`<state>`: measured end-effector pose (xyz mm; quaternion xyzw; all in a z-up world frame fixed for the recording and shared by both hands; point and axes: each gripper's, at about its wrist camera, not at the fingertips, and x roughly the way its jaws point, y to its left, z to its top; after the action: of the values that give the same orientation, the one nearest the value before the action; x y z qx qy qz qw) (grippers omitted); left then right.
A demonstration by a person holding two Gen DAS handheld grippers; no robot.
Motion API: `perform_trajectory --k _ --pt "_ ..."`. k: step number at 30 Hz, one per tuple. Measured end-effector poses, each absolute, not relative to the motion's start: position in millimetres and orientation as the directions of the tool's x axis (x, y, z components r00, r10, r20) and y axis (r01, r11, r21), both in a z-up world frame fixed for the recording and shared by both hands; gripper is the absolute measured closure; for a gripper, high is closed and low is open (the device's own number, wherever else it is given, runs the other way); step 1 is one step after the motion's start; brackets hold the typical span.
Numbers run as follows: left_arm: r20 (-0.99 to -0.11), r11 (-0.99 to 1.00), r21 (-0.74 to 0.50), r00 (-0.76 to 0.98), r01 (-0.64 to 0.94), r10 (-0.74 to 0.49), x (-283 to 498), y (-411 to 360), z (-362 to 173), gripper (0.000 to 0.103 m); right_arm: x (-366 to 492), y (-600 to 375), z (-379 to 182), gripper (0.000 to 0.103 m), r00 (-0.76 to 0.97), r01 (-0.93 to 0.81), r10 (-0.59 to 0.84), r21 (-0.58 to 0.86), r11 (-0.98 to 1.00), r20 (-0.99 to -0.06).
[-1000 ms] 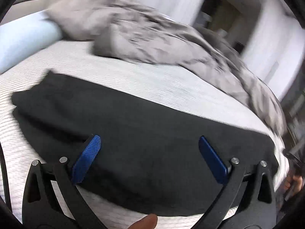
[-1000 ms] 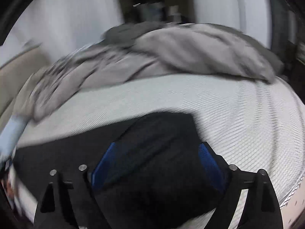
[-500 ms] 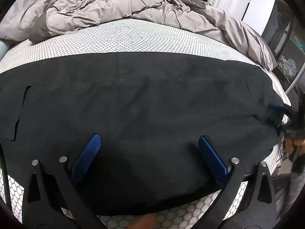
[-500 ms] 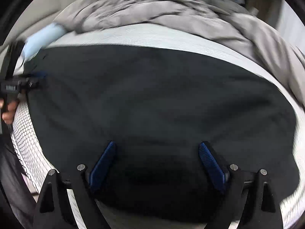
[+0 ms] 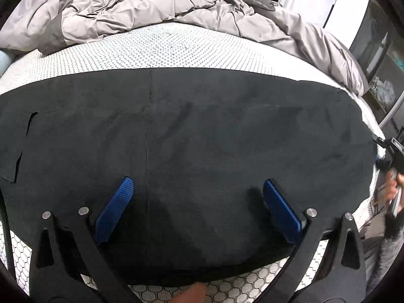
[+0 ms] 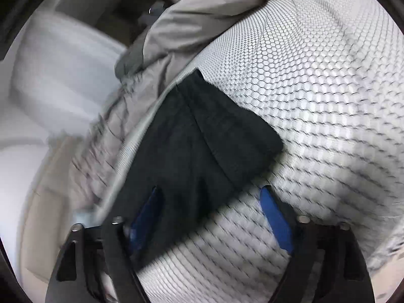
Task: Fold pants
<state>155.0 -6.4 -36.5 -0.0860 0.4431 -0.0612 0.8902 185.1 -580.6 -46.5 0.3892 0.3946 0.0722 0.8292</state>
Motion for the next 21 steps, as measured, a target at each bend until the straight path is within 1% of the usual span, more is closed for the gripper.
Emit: perform_trajectory --k 1,2,3,5,7,8,9,10,11,13,15,16,17,18,19,20,21 --pt "-0.781 0.979 -0.204 0.598 0.029 -0.180 155 -6 -37 0.001 192 -583 -45 0.072 0.688 0.192 0.420 0.706 0.682 -0.592" --pt "-0.781 0.979 -0.204 0.599 0.028 -0.180 157 -6 -39 0.001 195 -584 -42 0.083 0.693 0.190 0.418 0.708 0.680 -0.587" --pt "-0.780 0.978 -0.205 0.599 0.026 -0.180 158 -5 -40 0.001 193 -585 -38 0.090 0.708 0.180 0.413 0.712 0.679 -0.573" --pt "-0.780 0.978 -0.208 0.599 0.026 -0.182 158 -4 -41 0.001 182 -586 -20 0.094 0.741 0.153 0.377 0.686 0.711 -0.556" --pt "-0.782 0.980 -0.197 0.598 0.031 -0.176 158 -6 -41 0.001 177 -586 -12 0.094 0.741 0.170 0.319 0.624 0.763 -0.592" --pt "-0.782 0.981 -0.192 0.599 0.032 -0.173 158 -7 -42 0.001 184 -587 -15 0.090 0.714 0.212 0.272 0.570 0.794 -0.645" --pt "-0.781 0.981 -0.190 0.601 0.032 -0.171 158 -7 -41 0.001 187 -586 -22 0.079 0.675 0.248 0.227 0.506 0.826 -0.702" --pt "-0.778 0.981 -0.191 0.605 0.030 -0.170 157 -7 -40 0.001 189 -582 -30 0.077 0.625 0.274 0.165 0.412 0.869 -0.763" --pt "-0.775 0.980 -0.198 0.608 0.027 -0.173 155 -6 -37 0.001 187 -579 -31 0.077 0.623 0.273 0.138 0.380 0.884 -0.770" --pt "-0.757 0.974 -0.225 0.623 0.034 -0.197 151 -5 -28 0.001 172 -578 -9 0.072 0.681 0.262 0.099 0.367 0.892 -0.726" --pt "-0.728 0.971 -0.225 0.650 0.074 -0.218 145 -14 -14 0.001 153 -572 20 0.058 0.758 0.234 0.040 0.330 0.914 -0.651" --pt "-0.713 0.969 -0.223 0.661 0.104 -0.235 143 -22 -8 0.001 148 -568 31 0.055 0.780 0.207 0.044 0.323 0.923 -0.624" --pt "-0.698 0.963 -0.227 0.665 0.146 -0.266 143 -36 -3 0.001 145 -557 44 0.052 0.803 0.148 0.076 0.323 0.935 -0.590" --pt "-0.693 0.958 -0.233 0.662 0.170 -0.286 145 -47 -1 0.001 144 -545 52 0.044 0.811 0.091 0.116 0.319 0.943 -0.574" --pt "-0.689 0.950 -0.239 0.654 0.199 -0.310 149 -62 0 0.001 146 -528 57 0.039 0.806 0.028 0.162 0.310 0.950 -0.570" --pt "-0.688 0.940 -0.239 0.641 0.241 -0.340 155 -82 -2 0.001 152 -510 59 0.028 0.795 -0.023 0.196 0.294 0.956 -0.574" --pt "-0.689 0.935 -0.232 0.633 0.269 -0.353 159 -99 -4 0.001 157 -490 57 0.022 0.778 -0.075 0.226 0.270 0.960 -0.587"
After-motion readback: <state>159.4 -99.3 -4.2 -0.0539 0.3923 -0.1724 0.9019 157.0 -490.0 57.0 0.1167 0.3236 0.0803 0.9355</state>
